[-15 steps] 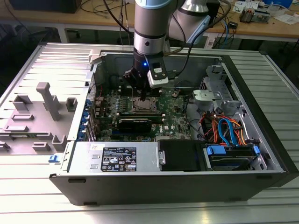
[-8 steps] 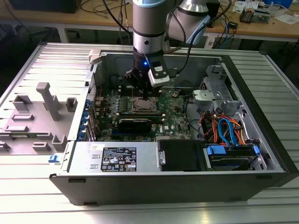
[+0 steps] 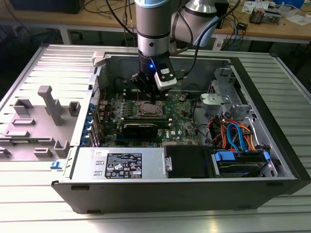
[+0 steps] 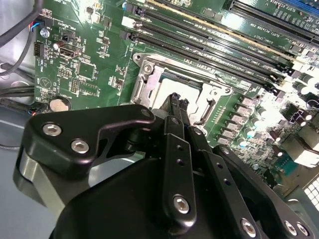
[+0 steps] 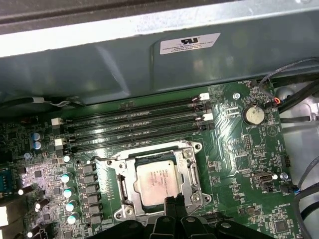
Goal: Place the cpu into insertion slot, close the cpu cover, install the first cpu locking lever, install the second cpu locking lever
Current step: 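Install the first cpu locking lever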
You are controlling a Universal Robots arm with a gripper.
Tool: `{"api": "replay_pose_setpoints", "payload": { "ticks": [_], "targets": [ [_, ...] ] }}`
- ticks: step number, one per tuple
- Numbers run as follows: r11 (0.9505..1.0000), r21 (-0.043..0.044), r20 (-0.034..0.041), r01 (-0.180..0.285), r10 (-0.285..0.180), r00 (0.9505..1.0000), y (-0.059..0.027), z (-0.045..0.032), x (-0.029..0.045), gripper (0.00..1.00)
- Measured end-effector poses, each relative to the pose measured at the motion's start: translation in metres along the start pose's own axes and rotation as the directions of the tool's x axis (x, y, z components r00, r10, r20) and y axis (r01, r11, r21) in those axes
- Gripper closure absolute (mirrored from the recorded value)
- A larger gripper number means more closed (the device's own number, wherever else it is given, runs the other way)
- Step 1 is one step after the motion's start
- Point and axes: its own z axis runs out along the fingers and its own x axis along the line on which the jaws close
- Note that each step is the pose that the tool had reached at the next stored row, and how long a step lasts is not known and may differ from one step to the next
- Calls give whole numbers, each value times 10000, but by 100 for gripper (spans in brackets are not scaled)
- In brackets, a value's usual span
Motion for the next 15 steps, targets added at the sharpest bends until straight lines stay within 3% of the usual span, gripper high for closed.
{"api": "replay_pose_setpoints", "payload": {
  "ticks": [4, 12, 15],
  "targets": [
    [10000, -2, -2, 77, -77, 10000, -1, -1, 8, 89],
    [9932, -68, -18, 1162, -1162, 9932, -3, -1, 15, 89],
    [9917, -86, -20, 1285, -1285, 9917, -14, -4, 78, 89]
  ]
}}
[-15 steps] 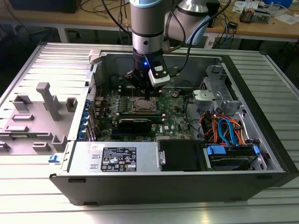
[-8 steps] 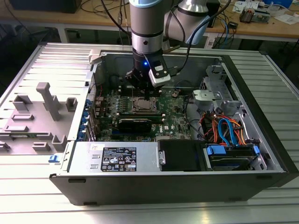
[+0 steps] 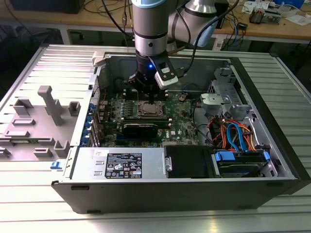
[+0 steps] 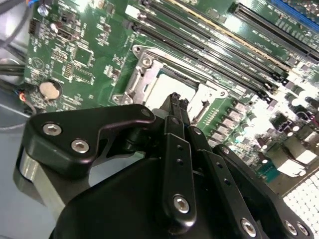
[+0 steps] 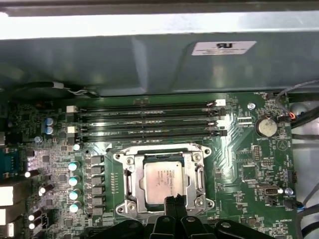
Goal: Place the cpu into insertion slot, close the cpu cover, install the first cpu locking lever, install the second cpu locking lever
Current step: 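Install the first cpu locking lever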
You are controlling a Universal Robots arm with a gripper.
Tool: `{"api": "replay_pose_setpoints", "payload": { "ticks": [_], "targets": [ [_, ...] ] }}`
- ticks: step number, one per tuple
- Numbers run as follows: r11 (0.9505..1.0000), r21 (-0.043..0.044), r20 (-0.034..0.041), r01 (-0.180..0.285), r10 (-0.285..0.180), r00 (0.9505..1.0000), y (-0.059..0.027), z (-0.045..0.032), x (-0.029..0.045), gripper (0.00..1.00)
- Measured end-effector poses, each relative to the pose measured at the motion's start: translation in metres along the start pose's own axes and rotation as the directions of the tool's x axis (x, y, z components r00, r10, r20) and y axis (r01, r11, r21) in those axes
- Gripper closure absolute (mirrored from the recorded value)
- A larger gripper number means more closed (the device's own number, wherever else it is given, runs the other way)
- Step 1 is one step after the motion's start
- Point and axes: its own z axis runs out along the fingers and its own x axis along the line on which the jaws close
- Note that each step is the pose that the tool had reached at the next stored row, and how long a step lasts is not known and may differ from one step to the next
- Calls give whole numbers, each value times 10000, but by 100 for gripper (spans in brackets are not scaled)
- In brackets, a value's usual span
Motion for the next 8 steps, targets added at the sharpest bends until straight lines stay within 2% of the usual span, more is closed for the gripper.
{"api": "replay_pose_setpoints", "payload": {
  "ticks": [8],
  "targets": [
    [9997, -72, -6, 242, -242, 9997, -7, -8, 150, 89]
  ]
}}
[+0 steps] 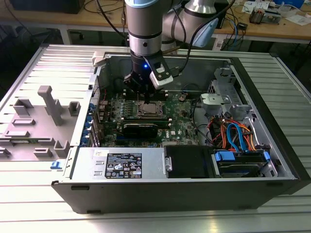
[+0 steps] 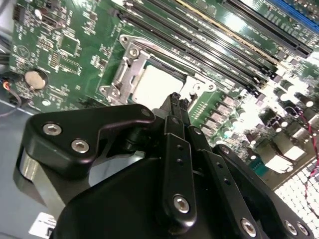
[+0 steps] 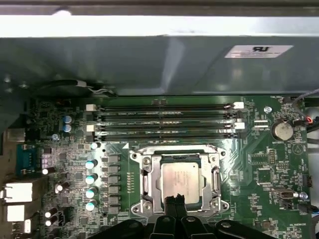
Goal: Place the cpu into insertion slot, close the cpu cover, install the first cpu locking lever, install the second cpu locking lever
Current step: 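Install the first cpu locking lever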
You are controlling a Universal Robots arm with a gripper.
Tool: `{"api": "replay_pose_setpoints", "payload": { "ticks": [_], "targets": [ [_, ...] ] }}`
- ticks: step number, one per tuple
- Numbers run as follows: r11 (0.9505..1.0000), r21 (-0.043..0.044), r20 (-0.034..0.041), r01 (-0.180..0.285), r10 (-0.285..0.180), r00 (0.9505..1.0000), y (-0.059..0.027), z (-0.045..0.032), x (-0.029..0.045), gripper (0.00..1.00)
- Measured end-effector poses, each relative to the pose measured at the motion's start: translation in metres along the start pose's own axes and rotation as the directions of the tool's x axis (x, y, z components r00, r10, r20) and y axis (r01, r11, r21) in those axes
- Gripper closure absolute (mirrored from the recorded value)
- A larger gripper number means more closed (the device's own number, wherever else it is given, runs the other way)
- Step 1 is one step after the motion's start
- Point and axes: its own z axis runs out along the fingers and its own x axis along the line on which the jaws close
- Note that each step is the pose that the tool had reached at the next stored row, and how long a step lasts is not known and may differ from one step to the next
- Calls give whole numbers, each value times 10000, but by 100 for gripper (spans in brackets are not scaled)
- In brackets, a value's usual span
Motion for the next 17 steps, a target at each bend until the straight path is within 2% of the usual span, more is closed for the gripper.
{"api": "replay_pose_setpoints", "payload": {
  "ticks": [3, 8, 12, 15, 17],
  "targets": [
    [10000, -95, -2, 2, -2, 10000, -1, -2, 44, 89],
    [9999, -108, -20, 17, -17, 10000, -2, -19, 112, 89],
    [9999, -138, -118, 14, -15, 9999, -1, -42, 128, 89],
    [9999, -160, -266, 17, -21, 9996, -2, -48, 151, 89],
    [9999, -166, -288, 19, -24, 9996, -2, -48, 154, 89]
  ]
}}
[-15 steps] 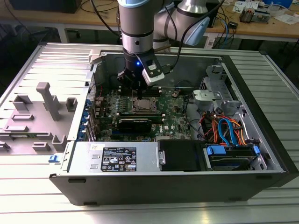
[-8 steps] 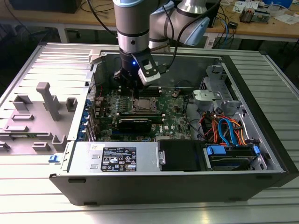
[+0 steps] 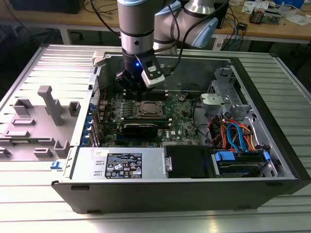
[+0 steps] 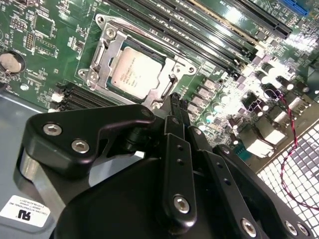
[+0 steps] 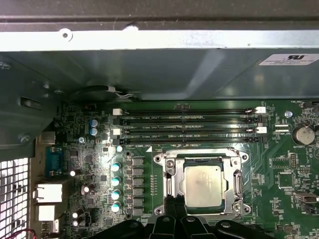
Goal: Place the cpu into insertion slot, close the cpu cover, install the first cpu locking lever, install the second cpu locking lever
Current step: 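Install the first cpu locking lever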
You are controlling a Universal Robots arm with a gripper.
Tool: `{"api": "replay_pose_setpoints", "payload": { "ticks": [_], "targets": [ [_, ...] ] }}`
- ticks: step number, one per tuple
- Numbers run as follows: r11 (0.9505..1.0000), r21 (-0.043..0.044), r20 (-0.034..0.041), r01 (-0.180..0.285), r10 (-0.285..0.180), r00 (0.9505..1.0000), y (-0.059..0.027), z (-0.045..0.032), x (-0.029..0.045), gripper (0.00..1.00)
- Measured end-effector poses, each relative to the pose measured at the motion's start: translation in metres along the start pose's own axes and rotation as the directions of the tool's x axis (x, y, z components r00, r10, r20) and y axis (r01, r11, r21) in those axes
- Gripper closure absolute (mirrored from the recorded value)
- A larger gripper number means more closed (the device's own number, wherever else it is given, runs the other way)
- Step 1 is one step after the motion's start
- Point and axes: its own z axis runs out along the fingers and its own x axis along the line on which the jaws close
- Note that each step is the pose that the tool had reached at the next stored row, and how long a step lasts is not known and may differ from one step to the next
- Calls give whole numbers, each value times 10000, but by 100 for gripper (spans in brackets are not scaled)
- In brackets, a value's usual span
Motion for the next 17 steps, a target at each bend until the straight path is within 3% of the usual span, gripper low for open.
{"api": "replay_pose_setpoints", "payload": {
  "ticks": [11, 17],
  "targets": [
    [10000, -8, 0, 4, -4, 10000, 0, 0, 13, 89],
    [10000, -8, 0, 6, -6, 10000, 0, -1, 64, 89]
  ]
}}
